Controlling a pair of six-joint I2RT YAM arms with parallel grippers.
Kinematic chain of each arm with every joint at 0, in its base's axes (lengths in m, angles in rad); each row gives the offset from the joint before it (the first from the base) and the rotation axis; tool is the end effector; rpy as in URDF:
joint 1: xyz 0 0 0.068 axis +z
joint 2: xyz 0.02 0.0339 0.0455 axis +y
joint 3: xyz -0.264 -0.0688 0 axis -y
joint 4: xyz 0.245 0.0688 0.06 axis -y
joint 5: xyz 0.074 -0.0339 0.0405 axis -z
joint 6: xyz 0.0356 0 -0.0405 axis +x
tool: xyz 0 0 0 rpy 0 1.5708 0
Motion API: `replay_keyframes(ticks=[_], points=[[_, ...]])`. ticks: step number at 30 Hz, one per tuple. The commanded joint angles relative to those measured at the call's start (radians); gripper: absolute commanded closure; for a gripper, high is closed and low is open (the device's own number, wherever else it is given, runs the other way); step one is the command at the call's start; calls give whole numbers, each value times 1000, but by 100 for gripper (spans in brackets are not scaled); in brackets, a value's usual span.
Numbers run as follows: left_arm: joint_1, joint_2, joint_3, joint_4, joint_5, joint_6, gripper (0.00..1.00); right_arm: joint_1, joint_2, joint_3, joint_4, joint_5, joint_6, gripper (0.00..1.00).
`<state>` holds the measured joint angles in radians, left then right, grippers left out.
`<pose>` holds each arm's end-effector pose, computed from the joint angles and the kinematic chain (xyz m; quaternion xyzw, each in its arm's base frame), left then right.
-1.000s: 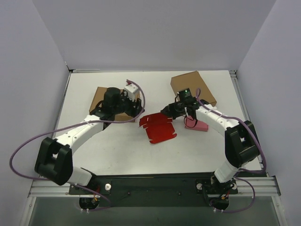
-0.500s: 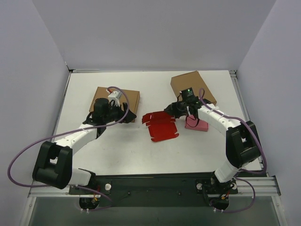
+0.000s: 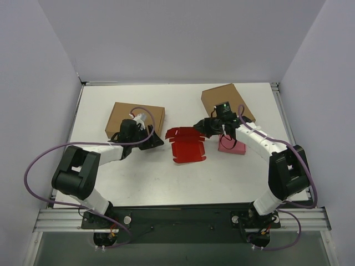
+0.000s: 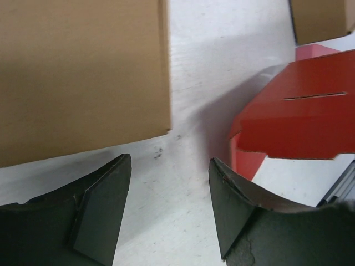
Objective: Fold the paper box
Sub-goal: Fold the paper box at the center of the board.
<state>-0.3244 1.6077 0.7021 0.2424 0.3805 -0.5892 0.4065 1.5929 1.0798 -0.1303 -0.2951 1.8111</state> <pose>0.2920 -0.1121 0.1557 -0.0343 0.8858 -0.3424 0.3114 0.3222 0.1500 0.2446 0.5213 0.7178 0.4546 0.0795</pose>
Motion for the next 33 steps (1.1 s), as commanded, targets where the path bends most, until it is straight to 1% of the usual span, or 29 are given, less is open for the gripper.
replay_keyframes(ticks=[1,5,12,15,16,19,22,26,27,33], points=[[-33,6,37,155,66,-40,33,-8,-36,12,17,-36,62,100],[-39,35,42,204,60,-75,34,-9,-40,12,41,-53,85,100],[-39,40,66,176,-12,-95,43,-8,-53,-14,84,-65,131,100],[-39,11,31,256,-3,-104,43,-11,-54,-24,92,-65,142,100],[-39,5,16,338,9,-118,43,-9,-54,-27,95,-64,148,100],[-39,8,-16,469,63,-153,44,-8,-53,-35,113,-67,159,100],[-44,29,-10,501,86,-161,44,-8,-47,-37,121,-72,166,100],[-54,38,-4,521,71,-161,45,-8,-47,-43,123,-70,174,100],[-56,43,-1,520,61,-156,45,-8,-47,-46,150,-70,178,100],[-90,60,62,453,48,-132,54,-1,-40,-57,169,-73,188,100]])
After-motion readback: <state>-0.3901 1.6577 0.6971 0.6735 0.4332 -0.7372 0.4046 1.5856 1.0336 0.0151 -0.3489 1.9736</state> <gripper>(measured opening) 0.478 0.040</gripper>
